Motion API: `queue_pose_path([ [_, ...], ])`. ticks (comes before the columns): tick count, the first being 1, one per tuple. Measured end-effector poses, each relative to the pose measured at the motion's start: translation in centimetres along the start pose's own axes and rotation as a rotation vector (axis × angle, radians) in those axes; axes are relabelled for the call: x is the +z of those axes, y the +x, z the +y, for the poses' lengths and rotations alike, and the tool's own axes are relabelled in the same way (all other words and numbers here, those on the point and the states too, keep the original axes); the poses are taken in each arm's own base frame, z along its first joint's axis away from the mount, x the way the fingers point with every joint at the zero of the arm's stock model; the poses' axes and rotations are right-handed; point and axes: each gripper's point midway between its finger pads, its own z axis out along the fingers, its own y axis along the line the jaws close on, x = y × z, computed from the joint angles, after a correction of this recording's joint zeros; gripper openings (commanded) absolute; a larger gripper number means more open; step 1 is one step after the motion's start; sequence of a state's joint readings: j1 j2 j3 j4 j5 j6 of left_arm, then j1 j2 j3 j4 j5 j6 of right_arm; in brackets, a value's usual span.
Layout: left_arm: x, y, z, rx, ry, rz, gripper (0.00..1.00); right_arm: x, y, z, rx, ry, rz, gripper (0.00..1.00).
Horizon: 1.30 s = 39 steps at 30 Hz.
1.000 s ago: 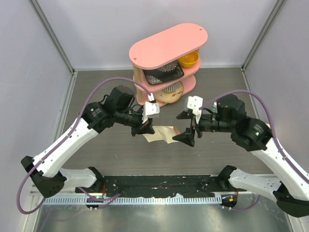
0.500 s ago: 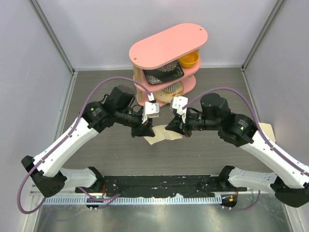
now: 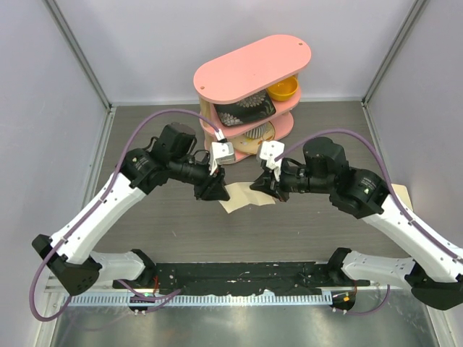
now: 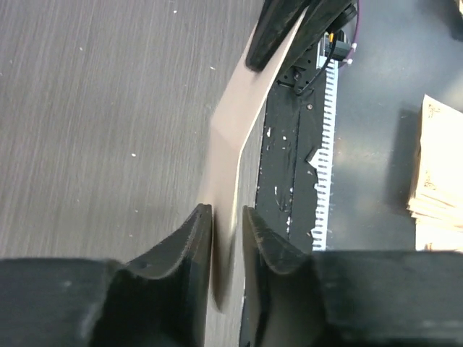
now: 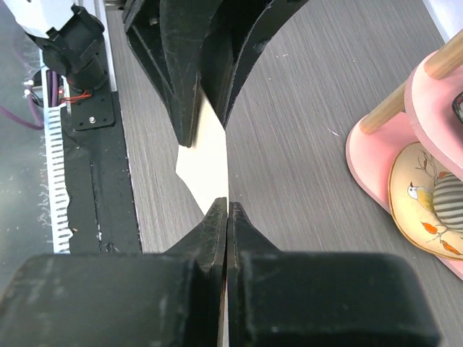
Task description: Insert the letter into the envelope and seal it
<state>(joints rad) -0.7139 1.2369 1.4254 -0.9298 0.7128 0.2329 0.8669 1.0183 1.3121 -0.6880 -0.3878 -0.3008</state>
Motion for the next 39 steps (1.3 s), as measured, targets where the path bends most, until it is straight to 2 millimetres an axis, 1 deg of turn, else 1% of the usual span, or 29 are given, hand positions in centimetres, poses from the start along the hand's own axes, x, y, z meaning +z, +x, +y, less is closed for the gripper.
queue_pose_path([
  [1, 0.1, -0.1, -0.1, -0.01, 0.005, 0.001, 0.1, 0.2, 0.0, -0.2, 0.001, 0.005, 0.004, 0.01],
  [4, 0.5, -0.7, -0.1, -0.029, 0.014, 0.002, 0.0, 0.6, 0.1, -0.8, 0.005, 0.027, 0.02, 0.01],
  [8, 0.8, -0.5, 0.5, -0.051, -0.007, 0.016, 0.0, 0.6, 0.5, -1.3, 0.003, 0.053, 0.039, 0.01],
  [11, 0.9, -0.8, 1.1, -0.08, -0.048, 0.01, 0.0, 0.5, 0.4, -1.6, -0.004, 0.065, 0.042, 0.01],
  [12, 0.9, -0.9, 1.3, -0.09, -0.057, 0.005, 0.0, 0.5, 0.3, -1.6, -0.004, 0.066, 0.044, 0.13],
  [13, 0.9, -1.1, 1.4, -0.103, -0.067, -0.004, 0.0, 0.4, 0.2, -1.6, -0.006, 0.064, 0.044, 0.18],
  [14, 1.0, -1.4, 1.5, -0.119, -0.076, -0.013, 0.0, 0.5, 0.1, -1.6, -0.008, 0.061, 0.043, 0.2],
  [16, 1.1, -1.9, 1.9, -0.155, -0.091, -0.035, 0.0, 0.5, -0.2, -1.5, -0.008, 0.051, 0.034, 0.31],
  [17, 1.2, -2.1, 2.1, -0.172, -0.097, -0.05, 0.0, 0.5, -0.4, -1.2, -0.003, 0.039, 0.028, 0.33],
  [20, 1.6, -2.8, 2.4, -0.21, -0.097, -0.09, 0.0, 0.6, -0.6, -0.4, 0.011, -0.003, 0.016, 0.35],
  [23, 1.8, -3.5, 2.2, -0.229, -0.071, -0.132, 0.0, 0.7, -0.8, 0.2, 0.032, -0.039, 0.004, 0.37],
  [25, 1.8, -3.9, 1.8, -0.224, -0.05, -0.164, 0.0, 0.9, -1.0, 0.5, 0.042, -0.057, -0.002, 0.42],
  [26, 1.7, -4.1, 1.5, -0.219, -0.038, -0.176, 0.0, 1.0, -1.1, 0.6, 0.048, -0.065, -0.006, 0.48],
  [28, 1.5, -4.4, 0.8, -0.205, -0.004, -0.203, 0.0, 1.3, -1.3, 0.8, 0.056, -0.078, -0.016, 0.57],
  [29, 1.4, -4.7, 0.4, -0.19, 0.015, -0.218, 0.0, 1.4, -1.4, 0.9, 0.06, -0.085, -0.02, 0.65],
  [31, 1.0, -5.2, -0.5, -0.162, 0.057, -0.24, 0.0, 1.5, -1.5, 1.1, 0.071, -0.096, -0.029, 0.76],
  [32, 0.9, -5.4, -0.8, -0.151, 0.072, -0.248, 0.0, 1.5, -1.6, 1.2, 0.074, -0.103, -0.034, 0.78],
  [35, 0.5, -5.6, -1.8, -0.104, 0.118, -0.261, 0.0, 1.6, -1.9, 1.4, 0.078, -0.116, -0.047, 0.78],
  [39, 0.1, -5.0, -2.7, -0.029, 0.153, -0.247, 0.0, 1.4, -2.0, 1.6, 0.075, -0.126, -0.046, 0.79],
])
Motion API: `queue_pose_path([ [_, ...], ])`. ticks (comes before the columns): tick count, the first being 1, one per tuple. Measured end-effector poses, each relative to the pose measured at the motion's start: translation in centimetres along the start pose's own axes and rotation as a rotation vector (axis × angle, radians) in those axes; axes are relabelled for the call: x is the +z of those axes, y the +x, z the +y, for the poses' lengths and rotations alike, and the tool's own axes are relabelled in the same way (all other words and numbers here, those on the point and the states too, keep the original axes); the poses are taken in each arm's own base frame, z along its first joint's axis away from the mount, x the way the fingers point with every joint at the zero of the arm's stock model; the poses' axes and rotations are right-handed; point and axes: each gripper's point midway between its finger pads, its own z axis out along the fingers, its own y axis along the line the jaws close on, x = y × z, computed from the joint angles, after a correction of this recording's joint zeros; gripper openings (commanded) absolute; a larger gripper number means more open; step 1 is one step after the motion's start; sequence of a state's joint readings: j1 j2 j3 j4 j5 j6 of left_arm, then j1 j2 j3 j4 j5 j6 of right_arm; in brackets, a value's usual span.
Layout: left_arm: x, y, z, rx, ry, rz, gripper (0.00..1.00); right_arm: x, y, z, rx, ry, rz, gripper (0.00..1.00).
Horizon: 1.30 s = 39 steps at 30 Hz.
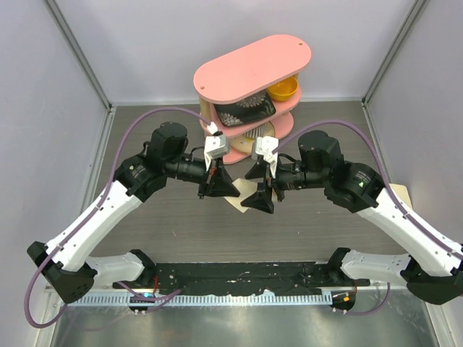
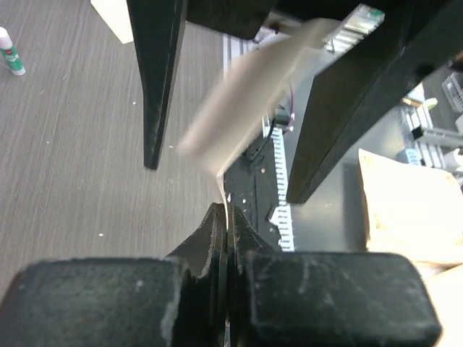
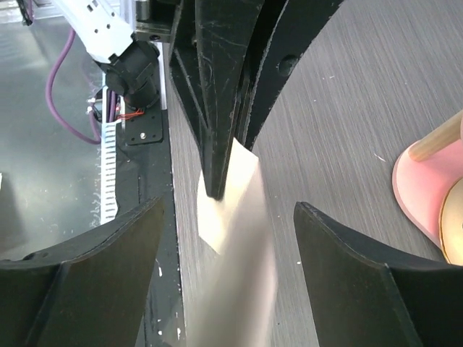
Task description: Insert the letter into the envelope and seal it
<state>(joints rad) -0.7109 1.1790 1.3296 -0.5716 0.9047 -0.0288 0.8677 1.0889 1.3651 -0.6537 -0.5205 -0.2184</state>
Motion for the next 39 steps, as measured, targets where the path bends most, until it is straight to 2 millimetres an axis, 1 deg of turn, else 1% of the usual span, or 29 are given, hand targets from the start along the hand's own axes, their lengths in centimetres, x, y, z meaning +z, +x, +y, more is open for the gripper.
queue_pose_path([
  [1, -0.1, 0.4, -0.2, 0.019, 0.007, 0.012, 0.0, -0.2, 0.0, 0.2, -0.005, -0.007, 0.007, 0.79],
  [4, -0.6, 1.5, -0.4, 0.073, 0.015, 0.052, 0.0, -1.4, -0.2, 1.2, -0.031, -0.036, 0.018, 0.84],
  [5, -0.7, 1.9, -0.4, 0.088, 0.018, 0.065, 0.0, -2.0, -0.4, 1.6, -0.039, -0.046, 0.019, 0.86],
  [9, -1.1, 3.2, -0.2, 0.158, 0.019, 0.117, 0.0, -5.2, -1.7, 3.3, -0.092, -0.057, -0.004, 0.86],
  [12, -1.5, 4.3, 0.3, 0.228, 0.015, 0.158, 0.0, -7.1, -2.2, 4.0, -0.142, -0.043, -0.018, 0.86],
  [15, -1.7, 5.1, 0.5, 0.299, 0.021, 0.19, 0.0, -8.0, -2.1, 4.2, -0.165, -0.028, -0.018, 0.86],
  [17, -1.9, 5.3, 0.6, 0.347, 0.029, 0.198, 0.0, -8.1, -1.7, 4.1, -0.175, -0.017, -0.016, 0.86],
  [20, -2.1, 5.2, 0.3, 0.408, 0.048, 0.184, 0.0, -7.3, -0.1, 3.8, -0.161, -0.017, 0.018, 0.86],
  [23, -2.3, 4.5, -0.7, 0.443, 0.074, 0.15, 0.0, -5.8, 1.6, 3.3, -0.132, -0.034, 0.062, 0.86],
  [24, -2.3, 4.2, -1.0, 0.455, 0.081, 0.134, 0.0, -5.3, 1.9, 3.1, -0.127, -0.038, 0.069, 0.86],
  [29, -2.1, 3.3, -2.0, 0.482, 0.113, 0.095, 0.0, -2.3, 2.1, 1.7, -0.105, -0.056, 0.085, 0.86],
  [33, -1.8, 2.6, -2.0, 0.479, 0.108, 0.069, 0.0, -1.0, 1.7, 1.4, -0.099, -0.077, 0.063, 0.83],
  [36, -1.6, 2.4, -1.9, 0.465, 0.101, 0.049, 0.0, -0.4, 1.4, 1.3, -0.102, -0.09, 0.052, 0.78],
  [39, -1.5, 2.2, -1.8, 0.454, 0.095, 0.034, 0.0, 0.1, 1.3, 1.4, -0.104, -0.108, 0.042, 0.67],
])
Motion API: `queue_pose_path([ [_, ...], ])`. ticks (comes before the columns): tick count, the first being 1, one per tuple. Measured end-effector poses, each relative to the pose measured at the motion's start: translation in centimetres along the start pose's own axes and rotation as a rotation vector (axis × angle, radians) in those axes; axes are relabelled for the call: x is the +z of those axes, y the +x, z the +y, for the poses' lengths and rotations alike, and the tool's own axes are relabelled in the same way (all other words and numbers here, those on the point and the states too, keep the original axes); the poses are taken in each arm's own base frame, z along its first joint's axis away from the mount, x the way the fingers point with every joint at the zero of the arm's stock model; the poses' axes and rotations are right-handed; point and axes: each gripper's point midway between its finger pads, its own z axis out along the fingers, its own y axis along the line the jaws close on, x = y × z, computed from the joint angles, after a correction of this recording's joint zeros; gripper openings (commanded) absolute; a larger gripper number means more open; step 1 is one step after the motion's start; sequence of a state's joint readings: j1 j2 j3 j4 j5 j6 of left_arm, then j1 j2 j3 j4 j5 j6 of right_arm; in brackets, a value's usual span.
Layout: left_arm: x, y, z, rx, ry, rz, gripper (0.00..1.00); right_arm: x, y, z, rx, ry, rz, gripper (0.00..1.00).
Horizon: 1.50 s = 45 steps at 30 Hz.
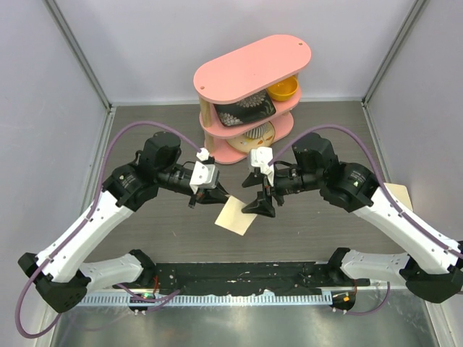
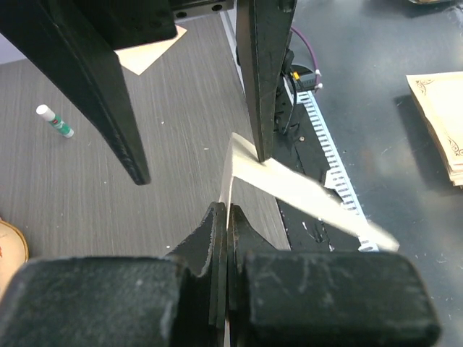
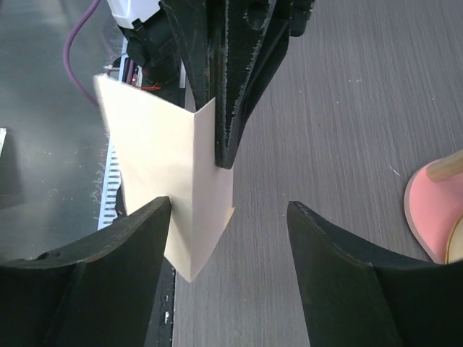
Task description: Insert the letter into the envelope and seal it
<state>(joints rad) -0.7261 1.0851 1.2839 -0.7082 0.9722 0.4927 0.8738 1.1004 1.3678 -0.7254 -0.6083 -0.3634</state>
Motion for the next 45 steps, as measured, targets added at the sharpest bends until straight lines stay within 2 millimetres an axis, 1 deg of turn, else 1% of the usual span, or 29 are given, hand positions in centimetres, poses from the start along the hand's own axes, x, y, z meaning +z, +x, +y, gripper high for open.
queue_pose_path([
  [1, 0.0, -0.1, 0.0, -0.005, -0.002, -0.004, 0.0, 0.1, 0.0, 0.1, -0.001, -0.007, -0.002, 0.6],
  [6, 0.1, -0.2, 0.1, -0.016, -0.012, -0.021, 0.0, 0.5, 0.0, 0.6, -0.004, -0.037, -0.008, 0.47],
  [7, 0.1, -0.3, 0.2, -0.02, -0.014, -0.025, 0.0, 0.6, 0.0, 0.7, -0.004, -0.04, -0.009, 0.38],
  [9, 0.2, -0.3, 0.2, -0.024, -0.016, -0.028, 0.0, 0.6, 0.1, 0.7, -0.006, -0.043, -0.009, 0.29],
  [10, 0.2, -0.4, 0.2, -0.024, -0.017, -0.03, 0.0, 0.7, 0.1, 0.7, -0.005, -0.043, -0.008, 0.19],
  [12, 0.2, -0.4, 0.2, -0.025, -0.017, -0.031, 0.09, 0.7, 0.3, 0.7, 0.002, -0.043, -0.005, 0.07],
  [13, 0.2, -0.4, 0.3, -0.025, -0.018, -0.031, 0.16, 0.7, 0.3, 0.7, -0.002, -0.044, -0.004, 0.01],
  [14, 0.1, -0.4, 0.3, -0.027, -0.022, -0.03, 0.32, 0.8, 0.4, 0.7, 0.0, -0.043, -0.003, 0.01],
  [16, 0.0, -0.3, 0.5, -0.037, -0.032, -0.025, 0.45, 0.8, 0.5, 0.6, 0.003, -0.036, 0.001, 0.01],
  [17, -0.2, -0.1, 0.7, -0.044, -0.043, -0.021, 0.54, 0.8, 0.5, 0.6, 0.005, -0.033, 0.003, 0.01],
  [20, -1.3, 1.2, 1.5, -0.088, -0.084, 0.017, 0.62, 0.6, 0.7, 0.3, 0.011, -0.01, 0.008, 0.01],
  [21, -2.0, 1.9, 1.9, -0.108, -0.104, 0.037, 0.71, 0.5, 0.8, 0.2, 0.014, 0.0, 0.01, 0.01],
  [22, -2.8, 2.5, 2.3, -0.134, -0.126, 0.058, 0.74, 0.3, 0.8, 0.2, 0.015, 0.01, 0.01, 0.01],
  [24, -4.3, 3.5, 3.0, -0.175, -0.172, 0.09, 0.75, -0.1, 0.9, 0.2, 0.021, 0.029, 0.012, 0.01],
  [25, -4.9, 3.9, 3.2, -0.198, -0.193, 0.103, 0.75, -0.3, 0.9, 0.2, 0.024, 0.039, 0.011, 0.01],
  [27, -5.8, 4.6, 3.2, -0.228, -0.221, 0.122, 0.8, -0.6, 1.0, 0.2, 0.042, 0.055, 0.009, 0.01],
  [28, -6.0, 4.8, 3.1, -0.239, -0.223, 0.128, 0.85, -0.6, 0.9, 0.2, 0.052, 0.058, 0.008, 0.01],
  [30, -6.1, 4.7, 2.5, -0.248, -0.214, 0.126, 0.88, -0.5, 0.9, 0.1, 0.073, 0.064, 0.005, 0.01],
  [32, -6.2, 4.2, 2.1, -0.249, -0.215, 0.111, 0.93, -0.3, 0.9, 0.0, 0.088, 0.066, 0.007, 0.01],
  [34, -6.2, 3.5, 1.9, -0.246, -0.221, 0.092, 0.96, -0.1, 1.0, -0.2, 0.099, 0.069, 0.011, 0.01],
  [36, -5.8, 2.8, 1.7, -0.248, -0.214, 0.074, 0.96, 0.1, 1.1, -0.3, 0.107, 0.068, 0.012, 0.01],
  [39, -4.3, 2.0, 1.2, -0.26, -0.162, 0.063, 0.95, 0.6, 1.2, -0.4, 0.125, 0.061, 0.018, 0.01],
  [42, -2.7, 1.5, 1.0, -0.282, -0.11, 0.054, 0.85, 1.3, 1.2, -0.7, 0.137, 0.047, 0.03, 0.01],
  [43, -2.2, 1.3, 1.1, -0.29, -0.104, 0.051, 0.77, 1.6, 1.2, -0.8, 0.14, 0.042, 0.033, 0.01],
  [44, -1.9, 1.2, 1.3, -0.298, -0.105, 0.046, 0.72, 1.8, 1.2, -0.9, 0.143, 0.037, 0.037, 0.01],
  [45, -1.7, 1.1, 1.5, -0.303, -0.109, 0.039, 0.65, 1.9, 1.2, -0.9, 0.144, 0.033, 0.039, 0.01],
])
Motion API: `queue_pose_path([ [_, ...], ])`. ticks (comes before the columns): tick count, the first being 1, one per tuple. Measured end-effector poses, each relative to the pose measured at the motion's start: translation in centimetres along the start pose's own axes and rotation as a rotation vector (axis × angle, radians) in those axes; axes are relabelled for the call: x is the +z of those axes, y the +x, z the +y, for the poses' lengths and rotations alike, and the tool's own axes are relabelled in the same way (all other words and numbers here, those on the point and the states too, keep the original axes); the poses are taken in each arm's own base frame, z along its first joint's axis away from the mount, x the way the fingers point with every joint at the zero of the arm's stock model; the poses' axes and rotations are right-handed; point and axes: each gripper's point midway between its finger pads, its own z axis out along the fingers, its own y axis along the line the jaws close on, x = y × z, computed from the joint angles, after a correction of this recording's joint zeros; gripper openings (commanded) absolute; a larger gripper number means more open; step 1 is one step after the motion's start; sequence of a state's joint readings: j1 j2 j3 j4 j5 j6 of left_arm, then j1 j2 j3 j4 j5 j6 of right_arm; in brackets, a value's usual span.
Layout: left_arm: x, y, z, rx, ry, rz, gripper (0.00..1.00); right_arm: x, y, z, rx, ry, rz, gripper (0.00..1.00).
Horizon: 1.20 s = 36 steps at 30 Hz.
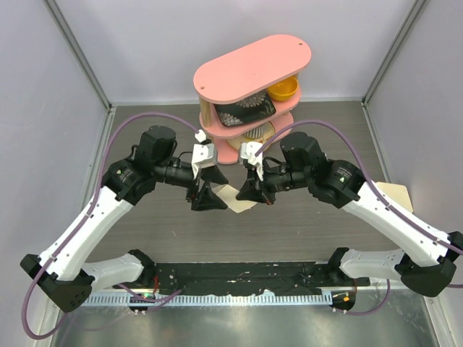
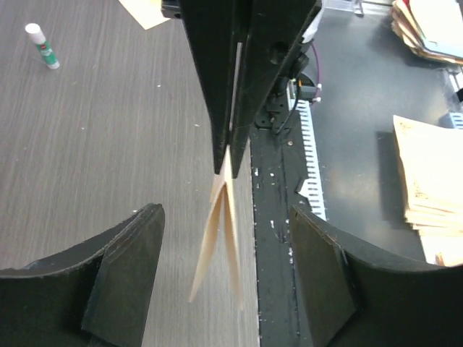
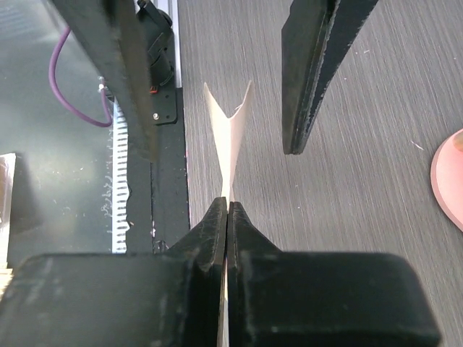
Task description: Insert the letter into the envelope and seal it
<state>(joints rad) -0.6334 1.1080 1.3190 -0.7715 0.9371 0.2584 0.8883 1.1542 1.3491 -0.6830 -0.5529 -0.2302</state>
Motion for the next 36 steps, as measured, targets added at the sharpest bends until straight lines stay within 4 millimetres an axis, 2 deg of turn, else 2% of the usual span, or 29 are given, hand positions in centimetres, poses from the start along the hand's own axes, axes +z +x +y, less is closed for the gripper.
queue_pose_path([
  [1, 0.1, -0.1, 0.2, -0.004, -0.008, -0.007, 0.45, 0.1, 0.0, 0.0, -0.001, -0.003, 0.001, 0.01],
  [4, 0.3, -0.2, 0.6, -0.014, -0.025, -0.018, 0.0, 0.1, -0.2, 0.1, -0.004, -0.013, 0.0, 0.01],
  [7, 0.3, 0.0, 0.6, -0.019, -0.028, -0.027, 0.0, 0.0, -0.3, 0.3, -0.009, -0.021, -0.003, 0.2],
  [8, 0.3, 0.1, 0.5, -0.02, -0.029, -0.03, 0.0, 0.0, -0.3, 0.3, -0.007, -0.024, -0.001, 0.38],
  [10, 0.1, 0.2, 0.3, -0.03, -0.03, -0.035, 0.0, -0.1, -0.2, 0.5, 0.003, -0.026, -0.001, 0.55],
  [11, -0.1, 0.2, 0.3, -0.044, -0.034, -0.04, 0.0, -0.2, -0.2, 0.5, 0.007, -0.025, -0.001, 0.71],
  [12, -0.3, 0.1, 0.5, -0.052, -0.04, -0.046, 0.0, -0.3, -0.3, 0.5, 0.016, -0.016, -0.003, 0.77],
  [13, -0.5, 0.1, 0.8, -0.069, -0.045, -0.056, 0.0, -0.4, -0.3, 0.5, 0.032, -0.005, -0.004, 0.81],
  [19, -1.1, -0.6, 1.4, -0.127, -0.039, -0.106, 0.0, -1.3, -0.3, -0.5, 0.099, 0.089, 0.008, 0.83],
  [20, -1.0, -0.7, 1.3, -0.136, -0.032, -0.114, 0.0, -1.4, -0.3, -0.6, 0.104, 0.098, 0.016, 0.93],
  [22, -0.8, -0.7, 1.3, -0.144, -0.026, -0.128, 0.0, -1.4, -0.4, -0.7, 0.103, 0.098, 0.026, 0.95],
  [23, -0.7, -0.7, 1.3, -0.152, -0.023, -0.134, 0.0, -1.5, -0.4, -0.6, 0.099, 0.095, 0.031, 0.95],
  [25, -0.6, -0.9, 1.4, -0.165, -0.017, -0.149, 0.0, -1.5, -0.4, -0.6, 0.086, 0.09, 0.042, 0.86],
  [27, -0.5, -1.3, 1.4, -0.172, -0.01, -0.165, 0.0, -1.4, -0.3, -0.7, 0.075, 0.087, 0.053, 0.57],
  [28, -0.5, -1.4, 1.4, -0.175, -0.009, -0.171, 0.0, -1.4, -0.2, -0.8, 0.065, 0.085, 0.06, 0.31],
  [31, -0.5, -1.8, 1.3, -0.169, -0.003, -0.188, 0.02, -1.2, 0.4, -0.7, 0.052, 0.068, 0.084, 0.01],
  [32, -0.6, -1.9, 1.2, -0.164, 0.0, -0.194, 0.06, -1.2, 0.5, -0.6, 0.051, 0.064, 0.089, 0.01],
  [33, -0.6, -2.0, 1.0, -0.16, 0.004, -0.198, 0.19, -1.3, 0.5, -0.6, 0.047, 0.061, 0.091, 0.01],
  [35, -0.7, -2.2, 0.8, -0.149, 0.009, -0.207, 0.36, -1.3, 0.5, -0.5, 0.042, 0.061, 0.088, 0.01],
  [36, -0.7, -2.2, 0.7, -0.152, 0.01, -0.209, 0.49, -1.4, 0.5, -0.5, 0.04, 0.061, 0.088, 0.01],
])
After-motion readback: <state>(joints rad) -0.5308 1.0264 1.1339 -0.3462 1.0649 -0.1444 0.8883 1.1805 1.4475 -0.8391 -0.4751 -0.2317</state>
